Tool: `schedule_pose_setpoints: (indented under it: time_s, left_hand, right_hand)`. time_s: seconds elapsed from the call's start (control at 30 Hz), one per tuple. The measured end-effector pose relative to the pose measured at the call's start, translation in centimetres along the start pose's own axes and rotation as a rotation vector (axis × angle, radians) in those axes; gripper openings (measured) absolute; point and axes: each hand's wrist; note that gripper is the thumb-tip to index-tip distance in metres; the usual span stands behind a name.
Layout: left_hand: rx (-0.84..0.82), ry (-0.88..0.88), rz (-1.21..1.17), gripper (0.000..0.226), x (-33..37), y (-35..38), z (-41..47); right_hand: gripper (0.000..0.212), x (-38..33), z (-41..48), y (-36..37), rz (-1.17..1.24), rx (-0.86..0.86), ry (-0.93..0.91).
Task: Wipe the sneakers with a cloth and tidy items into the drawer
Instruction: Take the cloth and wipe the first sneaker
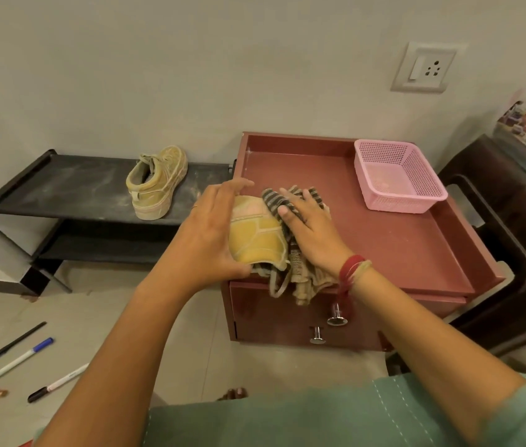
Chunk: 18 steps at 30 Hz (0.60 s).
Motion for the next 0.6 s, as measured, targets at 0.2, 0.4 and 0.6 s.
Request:
schedule_pose_setpoints:
  time_s: [0.2,0.4,0.6]
  left_hand:
    - [0.021,0.031,-0.035,0.11,-0.5,0.1,-0.2]
    - [0.022,0.035,-0.024,0.111,-0.6,0.0,-0.3]
    - [0.008,0.016,-0.022,0.113,-0.6,-0.2,-0.1]
  right_hand:
    - [0.042,-1.3,-1.8,1.9,0.051,-0.151,-0.281]
    - [0.048,-1.5,-1.3,1.8,0.045,-0.089,-0.261]
    - [0.054,-1.0,-0.7,1.2,0.028,-0.018,-0.149]
Point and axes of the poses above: each hand's wrist, its own z-axis towards the middle knuckle, its own y-axis out of the palm, x = y × z, and after that the axes turned 10 degrees about y, right-handed
